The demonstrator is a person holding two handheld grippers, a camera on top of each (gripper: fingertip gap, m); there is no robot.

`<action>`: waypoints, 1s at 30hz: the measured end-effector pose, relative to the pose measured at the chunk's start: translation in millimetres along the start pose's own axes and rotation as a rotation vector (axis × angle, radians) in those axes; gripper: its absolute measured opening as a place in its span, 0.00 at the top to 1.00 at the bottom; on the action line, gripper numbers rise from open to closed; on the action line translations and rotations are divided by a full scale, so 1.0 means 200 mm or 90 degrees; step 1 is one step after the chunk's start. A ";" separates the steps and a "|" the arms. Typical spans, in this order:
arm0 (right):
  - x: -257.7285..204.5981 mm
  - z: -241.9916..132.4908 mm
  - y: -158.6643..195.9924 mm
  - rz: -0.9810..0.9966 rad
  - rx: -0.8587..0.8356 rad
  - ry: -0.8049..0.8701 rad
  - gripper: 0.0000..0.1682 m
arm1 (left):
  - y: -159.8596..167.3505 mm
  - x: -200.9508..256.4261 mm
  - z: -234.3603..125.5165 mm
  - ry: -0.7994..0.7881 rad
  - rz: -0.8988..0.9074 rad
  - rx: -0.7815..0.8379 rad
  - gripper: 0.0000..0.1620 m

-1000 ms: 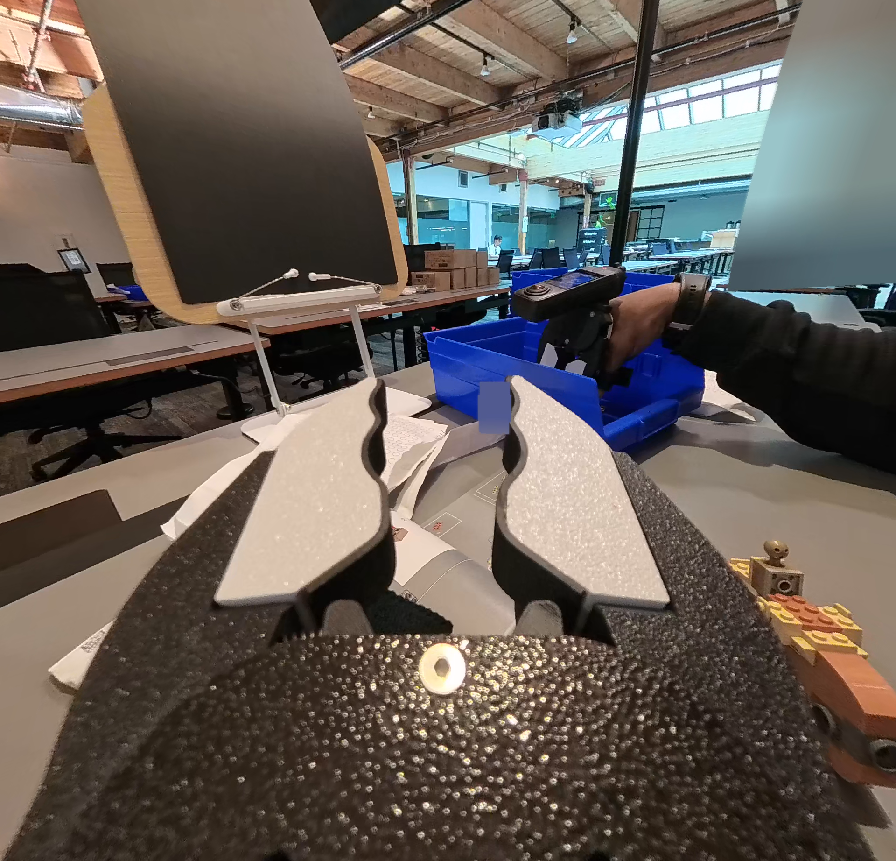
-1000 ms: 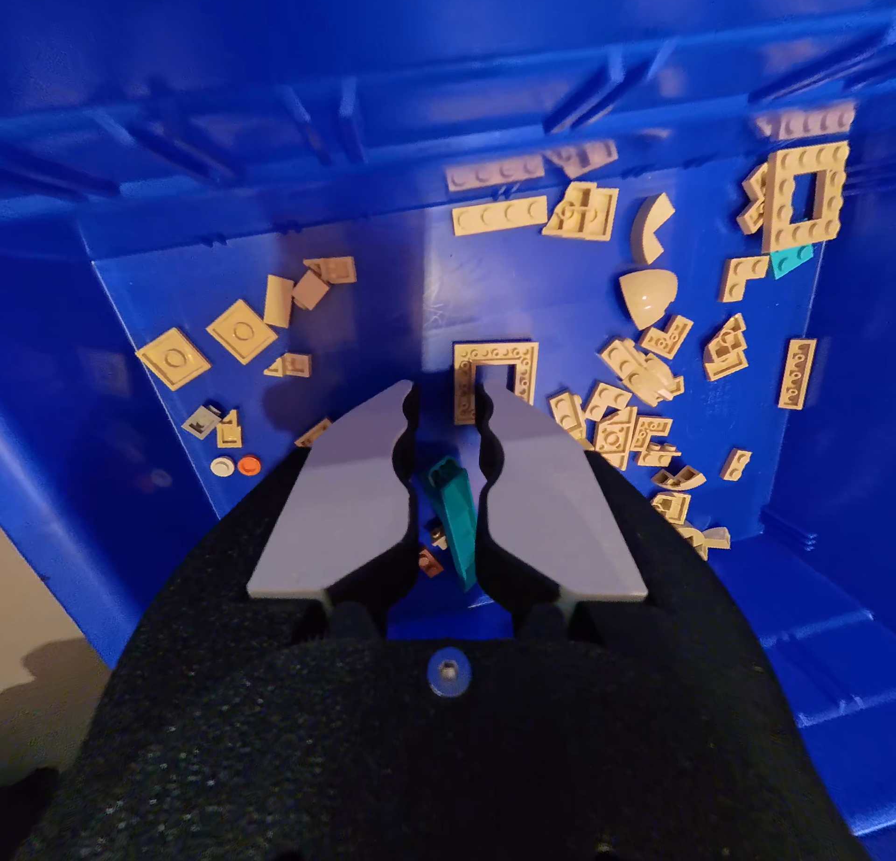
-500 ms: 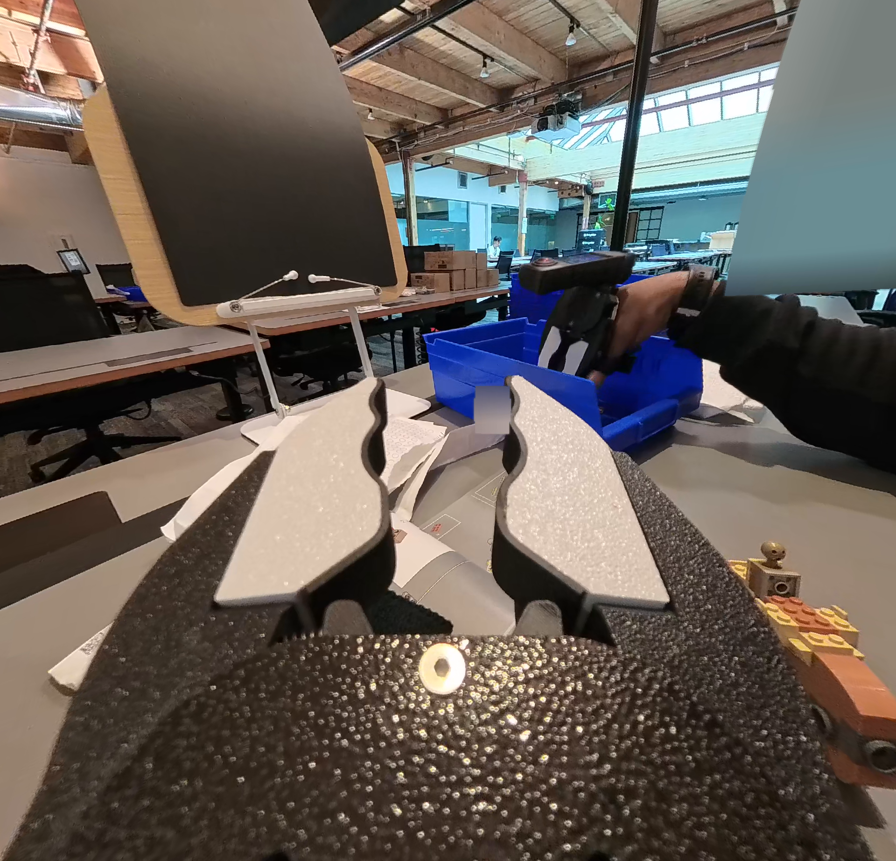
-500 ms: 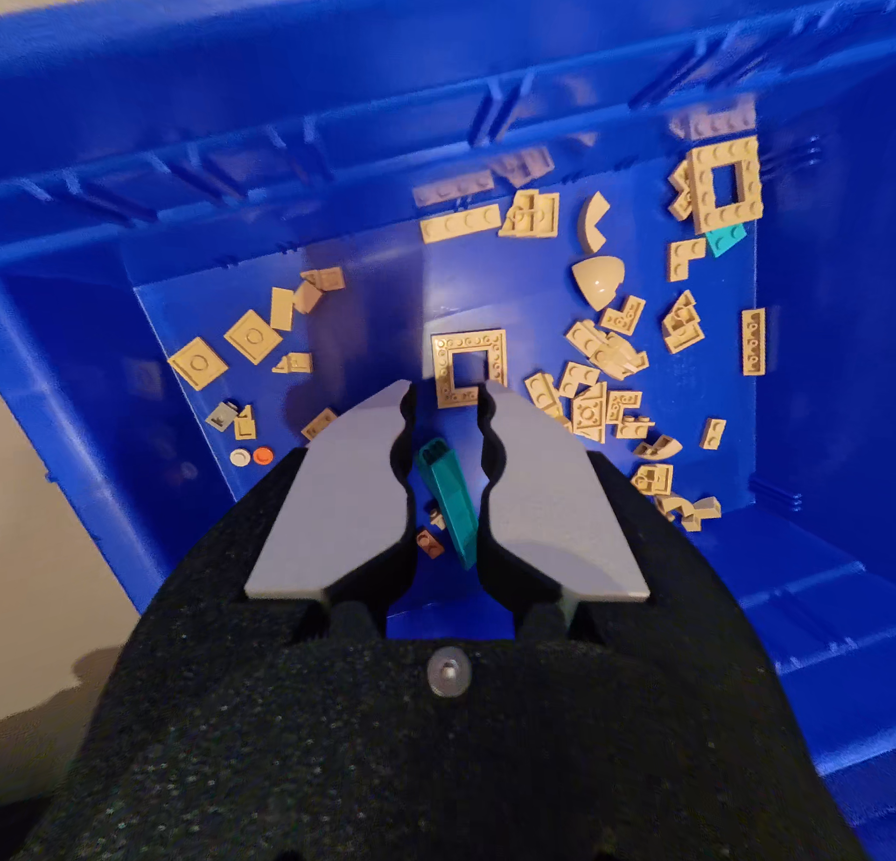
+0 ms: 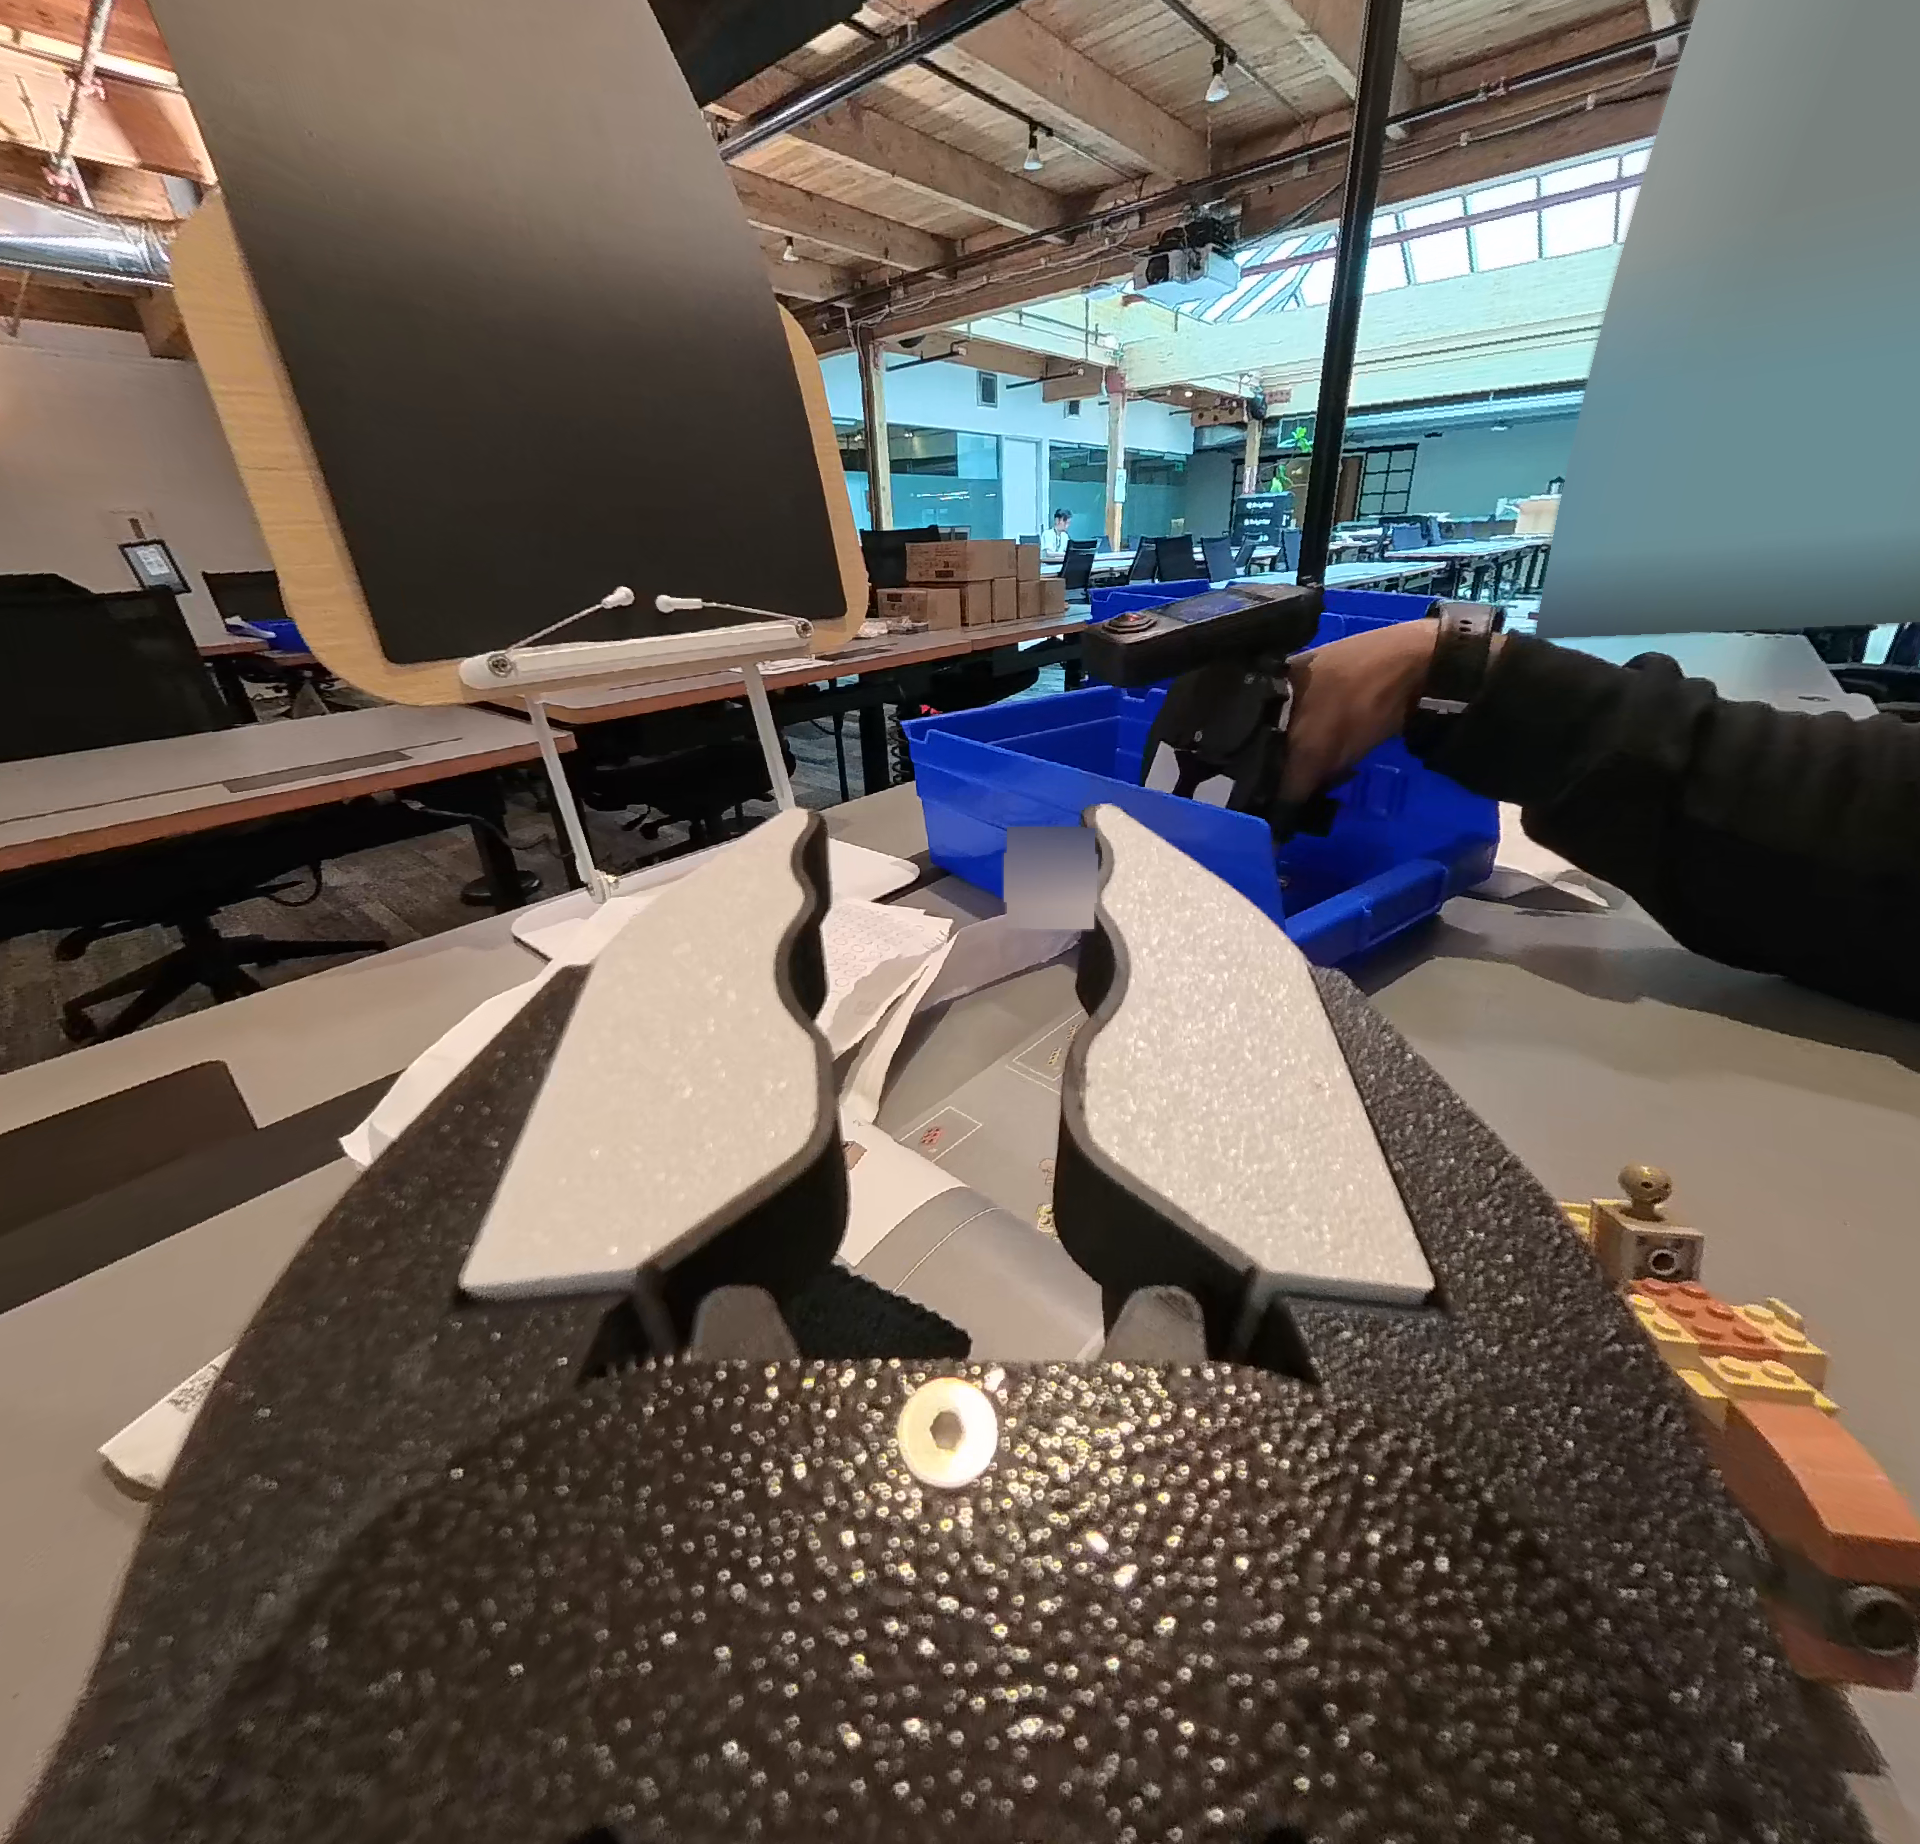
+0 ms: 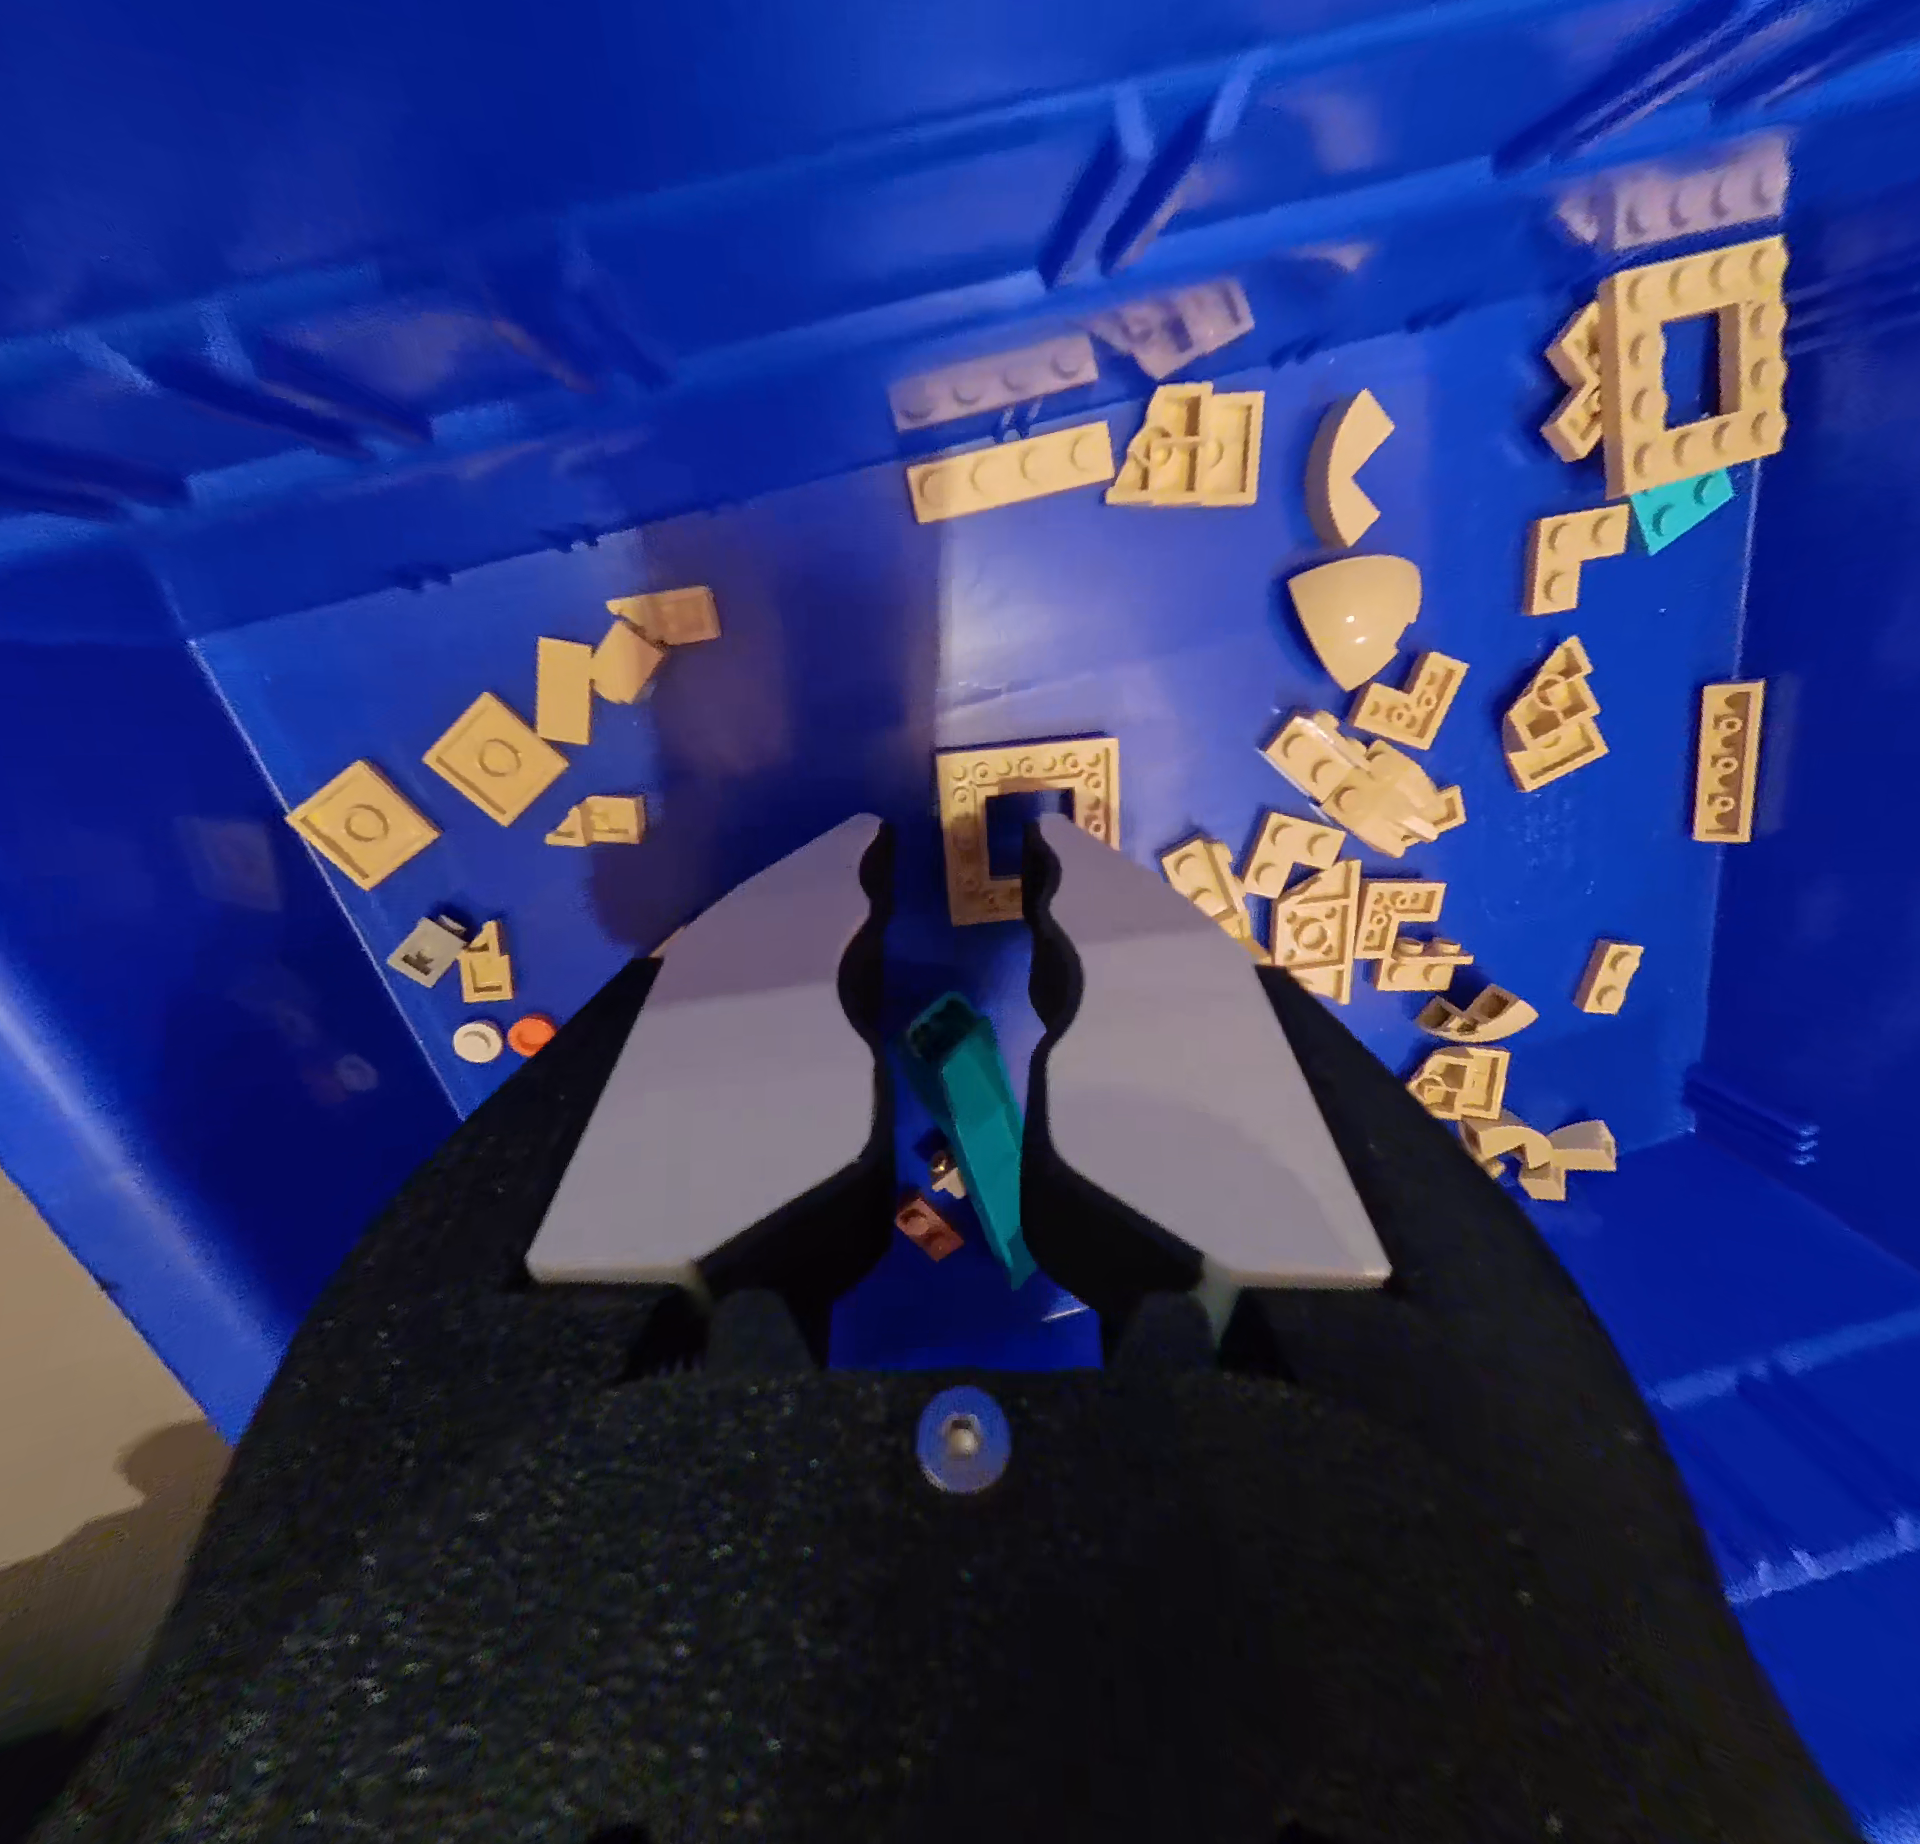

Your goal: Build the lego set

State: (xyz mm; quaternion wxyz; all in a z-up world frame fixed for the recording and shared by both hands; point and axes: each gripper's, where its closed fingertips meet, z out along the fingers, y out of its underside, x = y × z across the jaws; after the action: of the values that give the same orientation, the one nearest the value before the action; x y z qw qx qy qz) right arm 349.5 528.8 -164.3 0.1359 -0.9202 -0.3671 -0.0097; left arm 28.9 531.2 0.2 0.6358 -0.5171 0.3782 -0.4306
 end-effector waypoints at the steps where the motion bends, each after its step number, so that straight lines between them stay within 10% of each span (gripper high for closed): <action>1: 0.00 0.00 0.00 0.004 0.001 -0.005 0.87 | 0.00 0.00 0.00 0.001 0.000 0.000 0.72; 16: -0.02 -0.10 -0.06 0.018 0.043 0.028 0.95 | -0.06 0.04 -0.01 0.010 0.001 0.026 0.73; 30: -0.47 -0.76 -0.41 0.006 0.444 0.049 0.95 | -0.18 0.14 -0.03 0.024 0.057 0.091 0.72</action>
State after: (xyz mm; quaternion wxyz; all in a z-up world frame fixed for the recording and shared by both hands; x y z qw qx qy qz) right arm 237.5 482.8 -9.3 0.4561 -0.8190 -0.3383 0.0826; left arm 27.3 499.8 33.0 0.6823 -0.4447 0.3811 -0.4375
